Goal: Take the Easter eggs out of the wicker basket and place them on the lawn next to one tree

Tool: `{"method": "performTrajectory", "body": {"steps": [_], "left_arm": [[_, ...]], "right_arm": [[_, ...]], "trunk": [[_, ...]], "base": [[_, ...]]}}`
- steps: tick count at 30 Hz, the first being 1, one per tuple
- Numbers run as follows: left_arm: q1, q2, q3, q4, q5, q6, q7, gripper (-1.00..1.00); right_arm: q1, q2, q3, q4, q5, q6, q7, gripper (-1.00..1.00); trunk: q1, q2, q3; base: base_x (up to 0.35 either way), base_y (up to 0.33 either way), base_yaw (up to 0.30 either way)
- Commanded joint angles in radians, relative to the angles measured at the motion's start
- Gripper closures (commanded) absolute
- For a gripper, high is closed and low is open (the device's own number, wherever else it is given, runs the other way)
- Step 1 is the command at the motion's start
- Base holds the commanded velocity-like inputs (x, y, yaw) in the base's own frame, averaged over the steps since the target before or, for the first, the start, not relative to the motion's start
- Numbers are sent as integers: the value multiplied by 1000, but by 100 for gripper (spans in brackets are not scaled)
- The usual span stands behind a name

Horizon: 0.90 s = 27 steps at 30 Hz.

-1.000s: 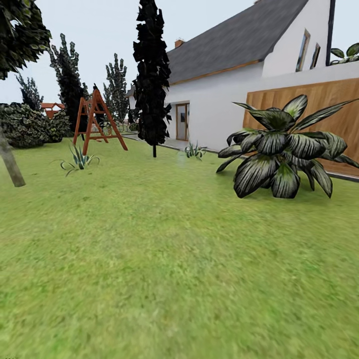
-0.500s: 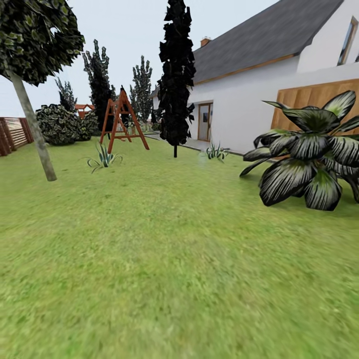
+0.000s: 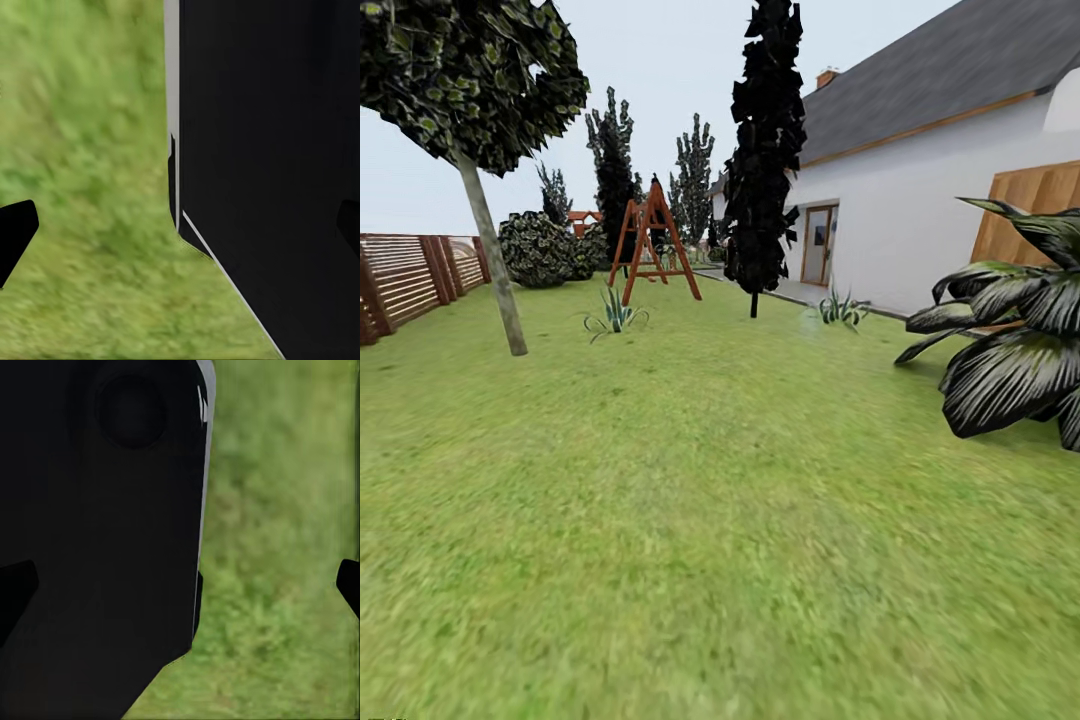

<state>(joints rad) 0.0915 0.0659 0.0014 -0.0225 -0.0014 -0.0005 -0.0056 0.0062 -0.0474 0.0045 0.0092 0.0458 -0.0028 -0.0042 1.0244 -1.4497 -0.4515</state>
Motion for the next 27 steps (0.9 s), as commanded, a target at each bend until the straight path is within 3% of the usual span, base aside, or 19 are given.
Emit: {"method": "performTrajectory", "body": {"steps": [1, 27], "left_arm": [[0, 0, 0, -2, 0, 0, -1, -100], [0, -1, 0, -2, 0, 0, -1, -100]], "right_arm": [[0, 0, 0, 0, 5, 0, 0, -100], [0, 0, 0, 0, 3, 0, 0, -100]], "trunk": [[1, 0, -1], [1, 0, -1]], "base": [[316, 0, 272], [306, 0, 293]]}}
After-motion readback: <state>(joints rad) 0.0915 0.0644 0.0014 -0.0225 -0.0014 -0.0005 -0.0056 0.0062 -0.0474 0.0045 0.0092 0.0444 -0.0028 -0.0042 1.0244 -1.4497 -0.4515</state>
